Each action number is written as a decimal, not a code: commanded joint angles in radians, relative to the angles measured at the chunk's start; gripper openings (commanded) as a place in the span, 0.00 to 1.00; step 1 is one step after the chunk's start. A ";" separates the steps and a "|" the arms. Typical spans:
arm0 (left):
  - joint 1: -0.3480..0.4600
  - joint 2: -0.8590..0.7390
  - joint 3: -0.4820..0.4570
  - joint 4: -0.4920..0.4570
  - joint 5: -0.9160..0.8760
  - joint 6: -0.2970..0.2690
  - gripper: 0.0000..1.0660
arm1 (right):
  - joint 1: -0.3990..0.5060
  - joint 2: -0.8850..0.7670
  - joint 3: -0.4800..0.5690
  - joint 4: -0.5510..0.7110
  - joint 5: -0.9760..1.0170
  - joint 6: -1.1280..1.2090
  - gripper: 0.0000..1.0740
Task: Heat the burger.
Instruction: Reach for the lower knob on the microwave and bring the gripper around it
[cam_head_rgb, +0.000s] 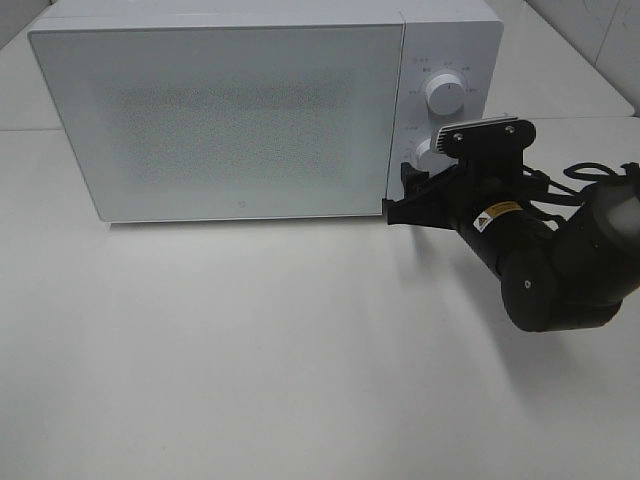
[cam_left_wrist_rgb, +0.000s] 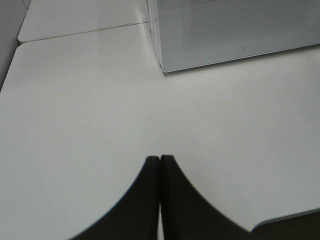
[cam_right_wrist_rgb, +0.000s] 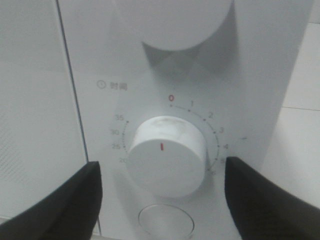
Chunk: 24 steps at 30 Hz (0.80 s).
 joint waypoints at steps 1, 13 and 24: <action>0.002 -0.020 0.002 0.001 -0.015 -0.005 0.00 | 0.000 -0.005 -0.012 -0.023 -0.103 -0.016 0.62; 0.002 -0.020 0.002 0.001 -0.015 -0.005 0.00 | 0.000 -0.009 -0.012 -0.022 -0.146 -0.016 0.59; 0.002 -0.019 0.002 0.001 -0.015 -0.005 0.00 | 0.000 -0.040 -0.012 -0.016 -0.156 -0.023 0.59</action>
